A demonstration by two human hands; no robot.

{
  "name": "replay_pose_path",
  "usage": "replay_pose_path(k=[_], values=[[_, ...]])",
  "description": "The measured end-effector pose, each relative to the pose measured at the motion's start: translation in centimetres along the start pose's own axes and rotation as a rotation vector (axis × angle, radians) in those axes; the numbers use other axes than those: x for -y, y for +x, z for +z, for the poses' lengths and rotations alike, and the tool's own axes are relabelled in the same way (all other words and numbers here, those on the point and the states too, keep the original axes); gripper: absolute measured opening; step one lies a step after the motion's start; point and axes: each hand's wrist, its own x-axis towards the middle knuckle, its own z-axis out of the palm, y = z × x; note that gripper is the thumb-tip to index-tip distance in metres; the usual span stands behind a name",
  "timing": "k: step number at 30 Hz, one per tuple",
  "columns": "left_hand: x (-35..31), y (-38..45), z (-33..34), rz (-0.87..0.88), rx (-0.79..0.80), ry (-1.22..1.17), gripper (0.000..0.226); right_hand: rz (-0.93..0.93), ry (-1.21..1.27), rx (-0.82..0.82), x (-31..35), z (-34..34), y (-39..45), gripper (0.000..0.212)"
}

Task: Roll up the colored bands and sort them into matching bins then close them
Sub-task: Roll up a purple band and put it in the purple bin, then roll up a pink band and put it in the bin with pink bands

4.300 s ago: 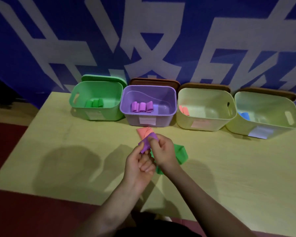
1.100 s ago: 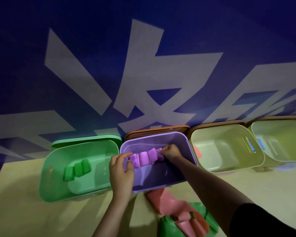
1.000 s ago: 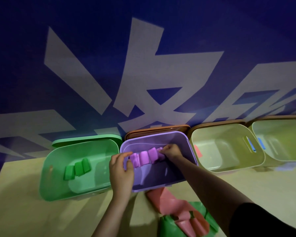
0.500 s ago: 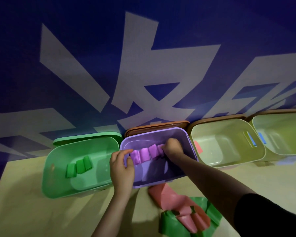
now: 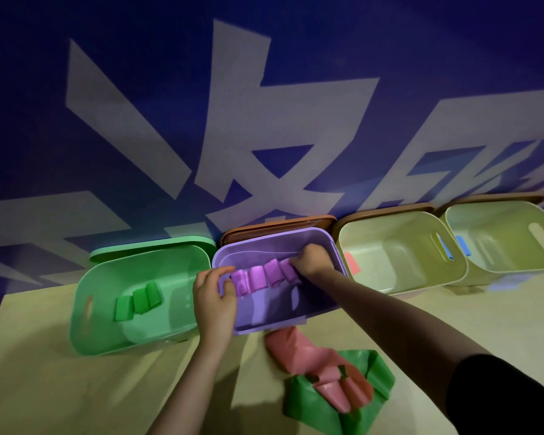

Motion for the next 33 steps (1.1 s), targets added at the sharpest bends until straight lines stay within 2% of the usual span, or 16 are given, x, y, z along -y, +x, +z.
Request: replay_pose_path(k=[4, 7, 10, 14, 20, 24, 27, 30, 33], values=[[-0.7, -0.2, -0.6, -0.017, 0.039, -0.007, 0.03, -0.093, 0.084, -0.043, 0.0, -1.3, -1.6, 0.026], [-1.9, -1.2, -1.1, 0.002, 0.072, -0.012, 0.028, -0.141, 0.099, -0.08, -0.2, -3.0, -3.7, 0.034], [-3.2, -2.1, -1.8, 0.071, 0.174, 0.033, 0.021, -0.2, 0.153, -0.129, -0.3, -4.6, -6.3, 0.04], [-5.3, -3.5, -2.8, 0.158, 0.313, 0.096, 0.017, -0.258, 0.341, -0.176, -1.1, -6.0, -10.0, 0.042], [-7.2, -6.5, -3.8, 0.246, 0.417, 0.161, 0.017, -0.323, 0.616, -0.229, -4.9, -6.7, -15.4, 0.028], [-7.3, -9.2, -3.7, 0.243, 0.455, 0.172, 0.017, -0.333, 0.695, -0.235, -8.6, -5.6, -18.6, 0.024], [-6.3, -11.8, -2.9, 0.252, 0.565, 0.193, 0.018, -0.315, 0.674, -0.242, -11.8, -3.7, -20.2, 0.02], [-4.1, -14.8, -1.1, 0.181, 0.648, 0.206, 0.018, -0.219, 0.693, -0.233, -14.9, -1.1, -20.4, 0.013], [-1.8, -17.2, 1.4, 0.079, 0.683, 0.236, 0.018, -0.151, 0.588, -0.192, -17.7, 1.4, -19.6, 0.015]])
